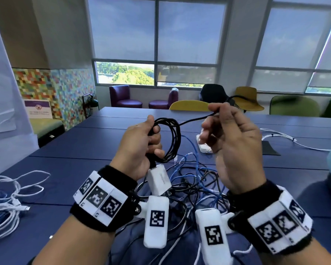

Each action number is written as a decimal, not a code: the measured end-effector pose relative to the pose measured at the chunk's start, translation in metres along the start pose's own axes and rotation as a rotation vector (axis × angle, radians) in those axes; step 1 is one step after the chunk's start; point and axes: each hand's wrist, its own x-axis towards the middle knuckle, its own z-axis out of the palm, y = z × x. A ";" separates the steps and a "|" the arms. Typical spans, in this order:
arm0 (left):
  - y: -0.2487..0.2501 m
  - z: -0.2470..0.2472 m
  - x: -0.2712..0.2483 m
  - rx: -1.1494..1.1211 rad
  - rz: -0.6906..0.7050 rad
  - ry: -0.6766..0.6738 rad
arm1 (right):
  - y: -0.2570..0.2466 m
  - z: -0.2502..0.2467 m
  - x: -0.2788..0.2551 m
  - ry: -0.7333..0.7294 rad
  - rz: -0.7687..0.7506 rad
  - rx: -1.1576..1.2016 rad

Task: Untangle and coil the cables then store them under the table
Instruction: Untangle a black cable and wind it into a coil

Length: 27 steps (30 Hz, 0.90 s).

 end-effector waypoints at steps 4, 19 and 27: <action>0.001 0.000 0.000 -0.045 0.059 0.049 | -0.011 -0.014 0.008 -0.177 0.235 0.262; 0.022 -0.014 -0.002 -0.507 0.034 0.053 | 0.000 -0.019 0.010 -0.371 0.305 -0.315; 0.018 0.003 -0.013 -0.423 -0.006 -0.152 | 0.028 -0.011 0.009 0.005 0.541 -0.022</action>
